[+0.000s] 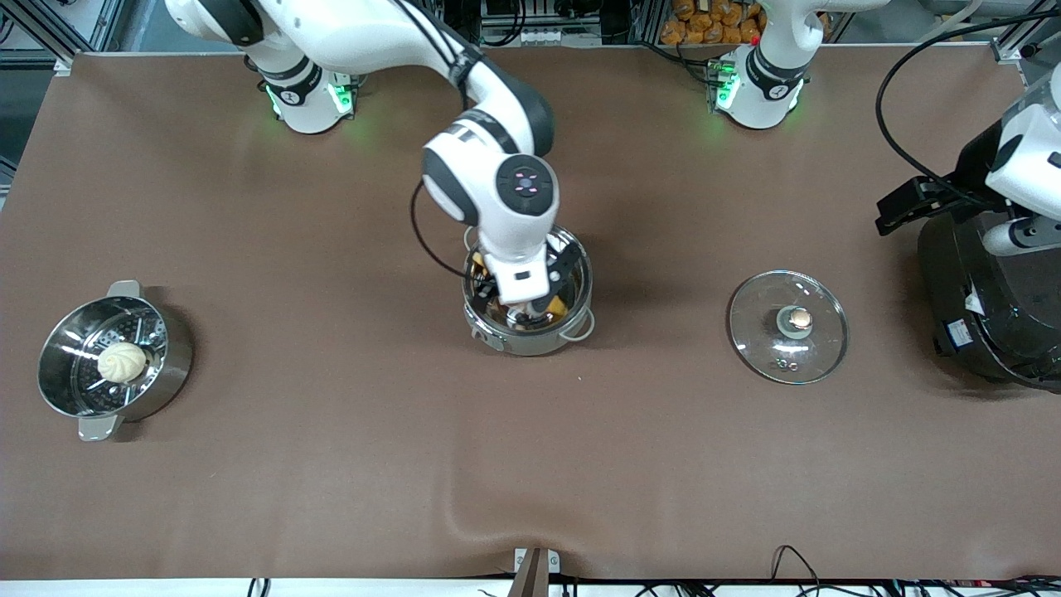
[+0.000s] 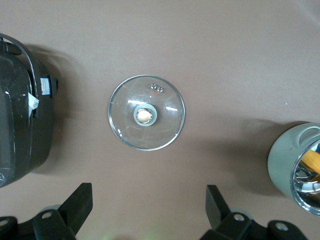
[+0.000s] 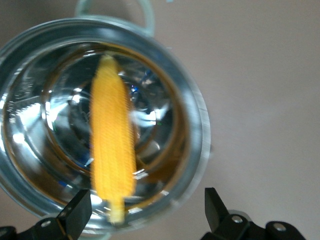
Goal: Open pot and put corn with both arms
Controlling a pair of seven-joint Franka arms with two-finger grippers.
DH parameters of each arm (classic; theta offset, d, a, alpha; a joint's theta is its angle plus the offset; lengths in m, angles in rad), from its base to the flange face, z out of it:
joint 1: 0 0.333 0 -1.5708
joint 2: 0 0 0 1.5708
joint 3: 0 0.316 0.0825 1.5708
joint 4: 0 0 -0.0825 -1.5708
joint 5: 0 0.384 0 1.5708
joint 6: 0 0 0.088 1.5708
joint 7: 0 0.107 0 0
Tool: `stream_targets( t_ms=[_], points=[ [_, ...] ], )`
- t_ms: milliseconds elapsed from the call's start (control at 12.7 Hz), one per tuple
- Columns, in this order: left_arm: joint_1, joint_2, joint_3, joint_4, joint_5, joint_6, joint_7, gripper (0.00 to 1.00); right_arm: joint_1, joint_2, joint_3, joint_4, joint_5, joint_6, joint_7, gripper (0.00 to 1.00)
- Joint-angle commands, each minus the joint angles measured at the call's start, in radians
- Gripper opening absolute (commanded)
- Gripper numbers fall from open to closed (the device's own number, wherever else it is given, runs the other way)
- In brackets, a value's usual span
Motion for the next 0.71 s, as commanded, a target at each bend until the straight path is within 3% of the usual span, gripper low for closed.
stream_targets(
  t_ms=[0,237,395,632],
  points=[
    [0.008,-0.002,-0.004,0.010,0.022,-0.018,0.020,1.00,-0.130,-0.088,0.016,-0.024,0.067,-0.021,-0.018,1.00],
    [0.006,0.002,-0.004,0.014,0.019,-0.018,0.020,1.00,-0.300,-0.191,0.020,-0.077,0.093,-0.047,-0.023,1.00],
    [0.006,0.003,-0.004,0.014,0.019,-0.017,0.022,1.00,-0.394,-0.301,0.019,-0.190,0.093,-0.030,-0.020,1.00],
    [0.006,0.003,-0.004,0.014,0.018,-0.015,0.018,1.00,-0.521,-0.434,0.013,-0.267,0.093,-0.051,-0.009,1.00]
  ],
)
